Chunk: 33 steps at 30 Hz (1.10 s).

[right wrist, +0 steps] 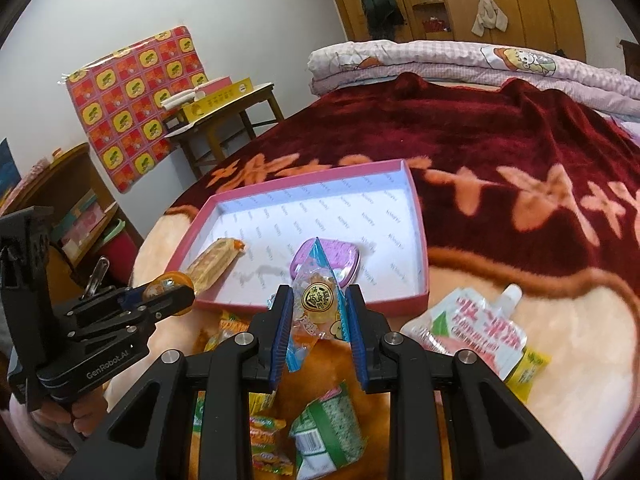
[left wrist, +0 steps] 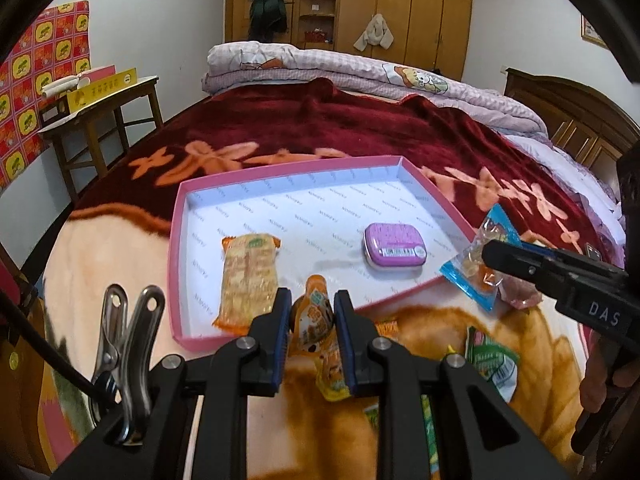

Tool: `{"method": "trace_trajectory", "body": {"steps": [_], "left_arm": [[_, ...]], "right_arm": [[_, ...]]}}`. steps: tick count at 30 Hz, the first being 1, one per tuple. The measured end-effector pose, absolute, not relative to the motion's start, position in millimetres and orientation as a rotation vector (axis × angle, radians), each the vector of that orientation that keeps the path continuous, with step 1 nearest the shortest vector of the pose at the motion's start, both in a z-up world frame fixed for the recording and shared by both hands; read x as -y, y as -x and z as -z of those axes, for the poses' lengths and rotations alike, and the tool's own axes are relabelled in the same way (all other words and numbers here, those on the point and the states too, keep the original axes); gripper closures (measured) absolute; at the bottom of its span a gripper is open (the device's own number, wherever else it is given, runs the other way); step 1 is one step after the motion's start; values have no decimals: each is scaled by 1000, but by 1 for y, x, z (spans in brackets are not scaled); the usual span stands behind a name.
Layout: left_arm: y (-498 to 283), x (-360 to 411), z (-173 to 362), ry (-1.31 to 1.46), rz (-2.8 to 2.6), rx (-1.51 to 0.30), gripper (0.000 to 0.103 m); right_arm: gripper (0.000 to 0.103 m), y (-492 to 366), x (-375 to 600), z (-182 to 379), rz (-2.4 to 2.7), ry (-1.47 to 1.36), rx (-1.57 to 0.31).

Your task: Organize snacks

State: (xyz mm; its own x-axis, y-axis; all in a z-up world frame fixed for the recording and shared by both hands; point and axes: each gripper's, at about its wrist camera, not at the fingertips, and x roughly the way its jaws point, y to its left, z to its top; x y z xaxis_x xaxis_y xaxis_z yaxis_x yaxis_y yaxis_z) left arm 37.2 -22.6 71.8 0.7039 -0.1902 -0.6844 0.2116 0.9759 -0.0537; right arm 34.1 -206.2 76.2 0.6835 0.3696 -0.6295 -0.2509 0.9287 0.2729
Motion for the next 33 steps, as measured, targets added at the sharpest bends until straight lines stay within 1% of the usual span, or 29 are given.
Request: {"method": "trace_trajectory", "body": {"steps": [12,20,23,25,26,30,33], "left_arm": [[-76,24,-60,-19,196,-790,80],[-83,22,-54,-17,188,-790,80],[-83,22,-53,-16,179,-786,76],[-84,23,-54,-13,180,-786,66],[-85,23,-54,-13,179,-787,65],[-84,25,-56,-19,174,-789,60],[-81,25,-57,-29,167,-790,59]], "right_arm": [[75,-71,202,-80,-287,-112,-725],[75,-89,199,-71,-265,-97,-743],[75,-91,199,-68,-262,-99,-753],[75,-92,200,-66,-266,-103,-759],[75,-92,200,-66,-270,-104,-762],[74,-90,201,-67,-280,-115,-754],[70,-89,202,-68,-284,-127,-748]]}}
